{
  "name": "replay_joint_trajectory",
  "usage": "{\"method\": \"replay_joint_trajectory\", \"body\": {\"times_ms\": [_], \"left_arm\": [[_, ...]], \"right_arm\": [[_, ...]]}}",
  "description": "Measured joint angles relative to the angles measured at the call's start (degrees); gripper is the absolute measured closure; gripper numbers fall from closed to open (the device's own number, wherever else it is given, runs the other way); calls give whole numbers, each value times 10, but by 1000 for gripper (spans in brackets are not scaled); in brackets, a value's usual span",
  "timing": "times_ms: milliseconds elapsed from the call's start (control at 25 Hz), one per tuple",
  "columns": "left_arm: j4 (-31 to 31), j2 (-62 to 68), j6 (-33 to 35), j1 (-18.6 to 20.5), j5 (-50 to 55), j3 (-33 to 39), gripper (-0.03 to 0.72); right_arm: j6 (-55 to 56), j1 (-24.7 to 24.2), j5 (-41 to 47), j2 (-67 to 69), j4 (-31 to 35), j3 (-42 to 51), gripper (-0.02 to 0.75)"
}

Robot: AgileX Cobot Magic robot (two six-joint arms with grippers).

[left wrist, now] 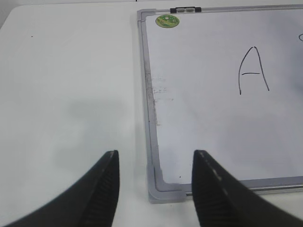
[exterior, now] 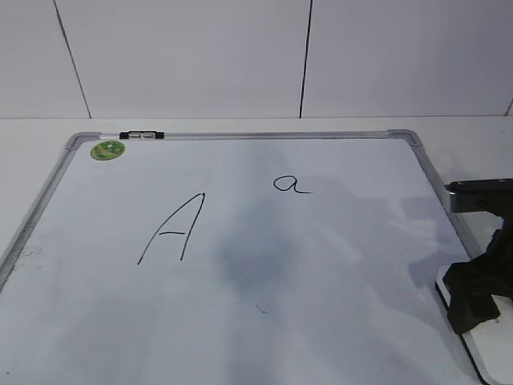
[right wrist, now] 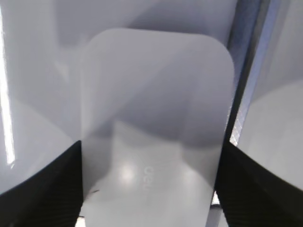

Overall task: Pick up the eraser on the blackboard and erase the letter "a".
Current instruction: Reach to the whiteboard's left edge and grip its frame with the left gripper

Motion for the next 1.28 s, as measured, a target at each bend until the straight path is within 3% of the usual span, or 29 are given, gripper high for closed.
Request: {"method": "replay_joint_trajectory", "body": {"times_ms": [400, 680, 1280], "left_arm": [[0, 0, 0, 0, 0, 0, 317], [0, 0, 0, 0, 0, 0, 317], [0, 0, 0, 0, 0, 0, 317]], "right_arm": [[0, 0, -3, 11, 7, 0, 144], [2, 0, -4, 11, 11, 0, 206], [3, 0, -5, 11, 11, 0, 212]]}}
